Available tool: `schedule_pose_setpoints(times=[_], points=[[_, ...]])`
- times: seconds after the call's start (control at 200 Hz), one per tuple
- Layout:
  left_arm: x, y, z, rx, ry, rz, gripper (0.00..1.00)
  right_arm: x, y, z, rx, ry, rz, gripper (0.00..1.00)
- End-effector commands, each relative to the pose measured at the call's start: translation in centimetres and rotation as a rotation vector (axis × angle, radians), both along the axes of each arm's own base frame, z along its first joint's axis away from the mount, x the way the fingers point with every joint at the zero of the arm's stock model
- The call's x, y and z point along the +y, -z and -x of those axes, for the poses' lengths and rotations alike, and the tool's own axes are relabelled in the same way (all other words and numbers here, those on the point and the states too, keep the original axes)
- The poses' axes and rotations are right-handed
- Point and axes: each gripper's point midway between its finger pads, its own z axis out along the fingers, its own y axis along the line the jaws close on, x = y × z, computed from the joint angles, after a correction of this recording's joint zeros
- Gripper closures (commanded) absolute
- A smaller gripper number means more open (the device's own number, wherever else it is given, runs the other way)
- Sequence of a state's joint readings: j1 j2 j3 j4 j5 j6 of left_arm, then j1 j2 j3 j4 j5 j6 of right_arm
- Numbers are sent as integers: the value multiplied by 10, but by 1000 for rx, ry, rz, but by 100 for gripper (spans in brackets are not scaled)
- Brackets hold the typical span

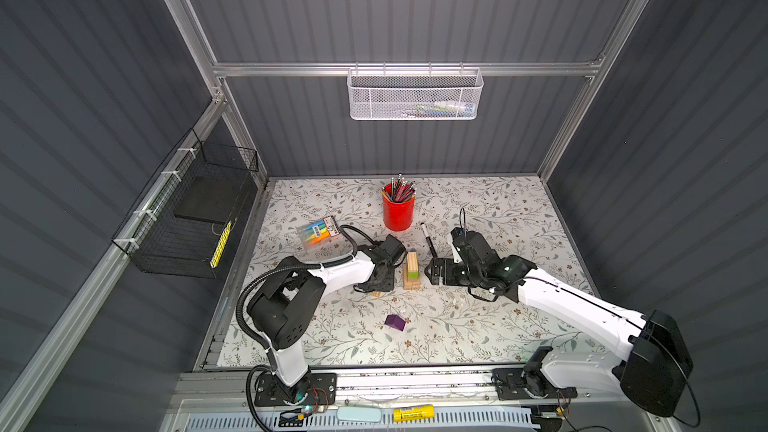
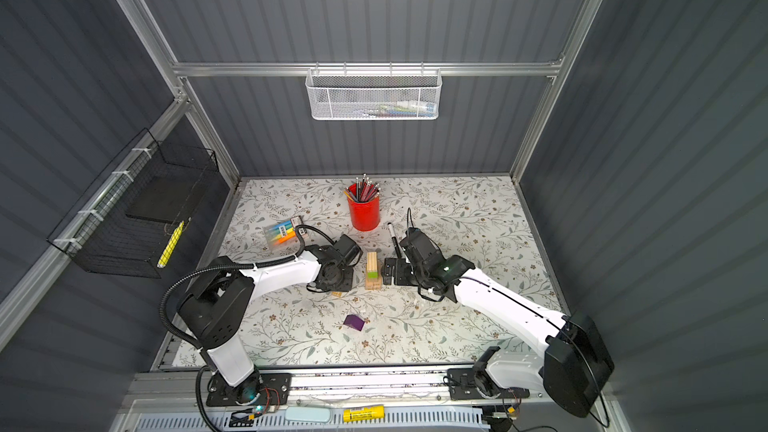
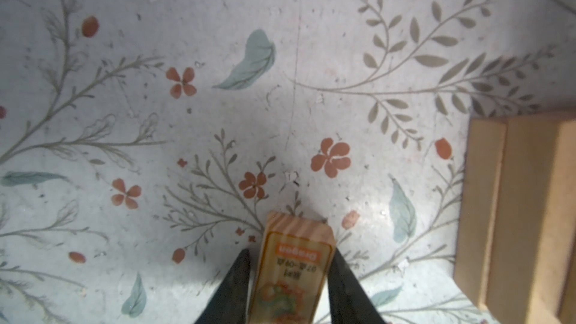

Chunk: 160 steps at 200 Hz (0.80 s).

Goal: Build the wood block tower
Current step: 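Lower the left gripper onto the small printed wooden block and close it, then lift the printed block with the left gripper and carry it over the stack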

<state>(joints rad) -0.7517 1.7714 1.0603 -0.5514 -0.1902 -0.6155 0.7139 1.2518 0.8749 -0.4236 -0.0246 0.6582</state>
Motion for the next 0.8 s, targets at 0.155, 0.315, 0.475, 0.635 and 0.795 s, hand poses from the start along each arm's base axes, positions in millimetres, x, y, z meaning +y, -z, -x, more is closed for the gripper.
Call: schedule_pose_setpoints(times=[0.155, 0.315, 0.475, 0.635, 0.795], points=[[9, 11, 16, 76, -34, -14, 61, -2, 2, 1, 11, 11, -13, 1], [10, 13, 27, 118, -46, 1, 61, -3, 3, 1, 16, 16, -14, 1], [8, 18, 32, 142, -48, 19, 61, -2, 3, 0, 18, 17, -19, 1], [8, 17, 34, 148, -35, 4, 58, -2, 5, 1, 25, 19, -18, 1], [14, 21, 34, 150, -41, -28, 61, -2, 5, 0, 23, 21, -20, 1]])
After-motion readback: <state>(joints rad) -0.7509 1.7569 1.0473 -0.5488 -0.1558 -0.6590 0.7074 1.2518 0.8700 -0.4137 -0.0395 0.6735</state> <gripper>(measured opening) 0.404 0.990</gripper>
